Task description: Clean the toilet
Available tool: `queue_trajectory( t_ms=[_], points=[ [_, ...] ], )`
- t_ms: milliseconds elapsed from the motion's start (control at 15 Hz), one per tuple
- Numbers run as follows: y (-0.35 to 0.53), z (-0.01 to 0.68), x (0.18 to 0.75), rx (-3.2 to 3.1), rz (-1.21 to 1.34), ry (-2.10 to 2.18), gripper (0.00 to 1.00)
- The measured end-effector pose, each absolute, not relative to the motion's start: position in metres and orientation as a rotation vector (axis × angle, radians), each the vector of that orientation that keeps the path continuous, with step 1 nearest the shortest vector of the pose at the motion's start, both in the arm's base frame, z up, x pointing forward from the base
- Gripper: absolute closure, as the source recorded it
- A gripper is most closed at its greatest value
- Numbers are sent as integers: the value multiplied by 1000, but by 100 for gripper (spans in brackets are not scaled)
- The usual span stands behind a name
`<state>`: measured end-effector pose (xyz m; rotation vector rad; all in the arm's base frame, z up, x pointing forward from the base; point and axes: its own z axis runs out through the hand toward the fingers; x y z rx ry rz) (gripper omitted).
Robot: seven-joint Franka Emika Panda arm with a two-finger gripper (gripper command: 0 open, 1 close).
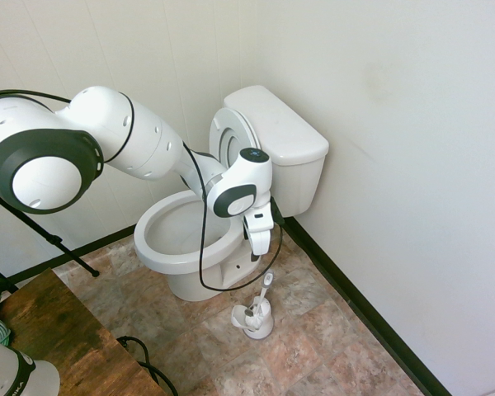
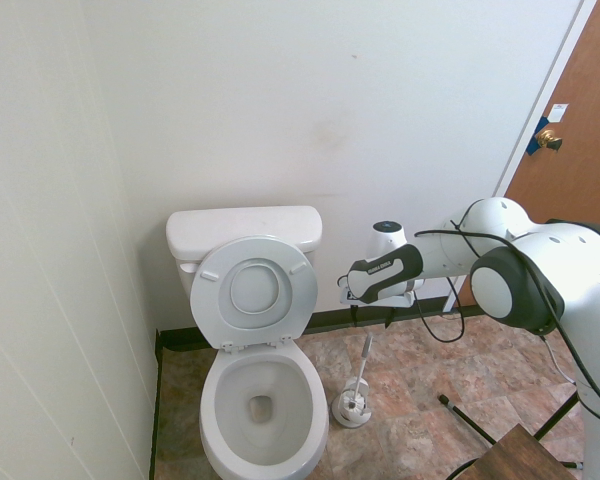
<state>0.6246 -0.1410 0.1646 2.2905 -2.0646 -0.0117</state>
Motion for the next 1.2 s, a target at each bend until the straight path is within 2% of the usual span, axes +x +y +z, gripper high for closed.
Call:
queue_trajectory(
  t_ms=[533, 1200],
  points=[
    [-165, 107, 641, 2049, -6, -2282, 0],
    [-197, 20, 672, 1889, -131, -2357, 0]
  ],
)
